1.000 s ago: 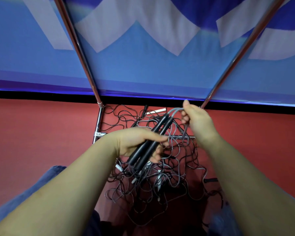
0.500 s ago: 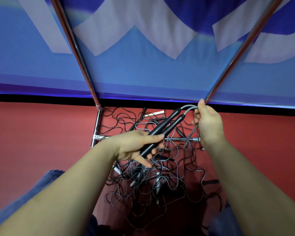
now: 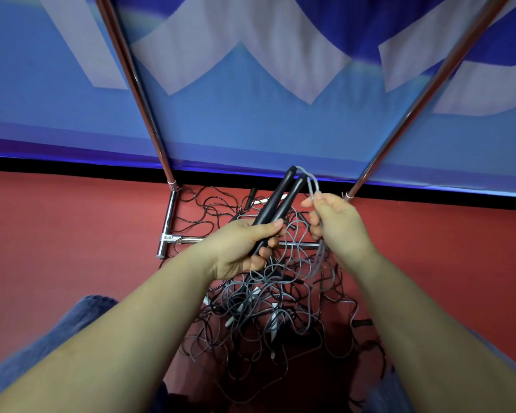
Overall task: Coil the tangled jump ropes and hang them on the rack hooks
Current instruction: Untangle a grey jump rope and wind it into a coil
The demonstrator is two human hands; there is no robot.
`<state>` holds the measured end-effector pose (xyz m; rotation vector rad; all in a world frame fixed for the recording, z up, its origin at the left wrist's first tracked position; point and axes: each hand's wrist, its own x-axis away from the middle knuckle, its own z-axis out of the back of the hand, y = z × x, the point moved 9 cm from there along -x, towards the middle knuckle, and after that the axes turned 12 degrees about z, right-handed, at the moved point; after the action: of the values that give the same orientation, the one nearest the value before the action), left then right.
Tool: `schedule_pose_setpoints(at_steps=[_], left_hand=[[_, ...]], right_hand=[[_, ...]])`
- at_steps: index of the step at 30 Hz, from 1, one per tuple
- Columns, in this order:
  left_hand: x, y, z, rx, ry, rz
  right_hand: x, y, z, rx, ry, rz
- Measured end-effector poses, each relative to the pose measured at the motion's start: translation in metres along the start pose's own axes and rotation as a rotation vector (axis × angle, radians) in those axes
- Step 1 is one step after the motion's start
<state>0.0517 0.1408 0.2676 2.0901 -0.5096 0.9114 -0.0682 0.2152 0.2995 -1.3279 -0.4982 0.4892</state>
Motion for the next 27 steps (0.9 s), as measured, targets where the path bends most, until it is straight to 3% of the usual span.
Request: schedule_pose_setpoints(at_steps=[7,13,16,20,23,27], left_hand=[[0.001,0.014,0.006,0.369,0.030,-0.053],[0.015,0.021,-0.013,0.503,-0.331,-0.006],[0.017,0.035,0.008,0.348,-0.071,-0.111],[0.013,0.036,0.044,0.052,0.317,-0.170],[0.013,0.028,0.063,-0.036,0.503,-0.163],[0.009,0.028,0.062,-0.516,0.623,-0.089]], right_hand=[[0.027,0.008,-0.052,0.091,-0.455,-0.085],[0.039,0.013,-0.061,0.183,-0.627,-0.153],[0.037,0.011,-0.056,0.190,-0.586,-0.187],[0.029,0.004,-0.043,0.398,-0.575,-0.122],[0.025,-0.007,-0.034,0.506,-0.556,-0.030],[0.023,-0.025,-0.035,0.546,-0.548,0.137]])
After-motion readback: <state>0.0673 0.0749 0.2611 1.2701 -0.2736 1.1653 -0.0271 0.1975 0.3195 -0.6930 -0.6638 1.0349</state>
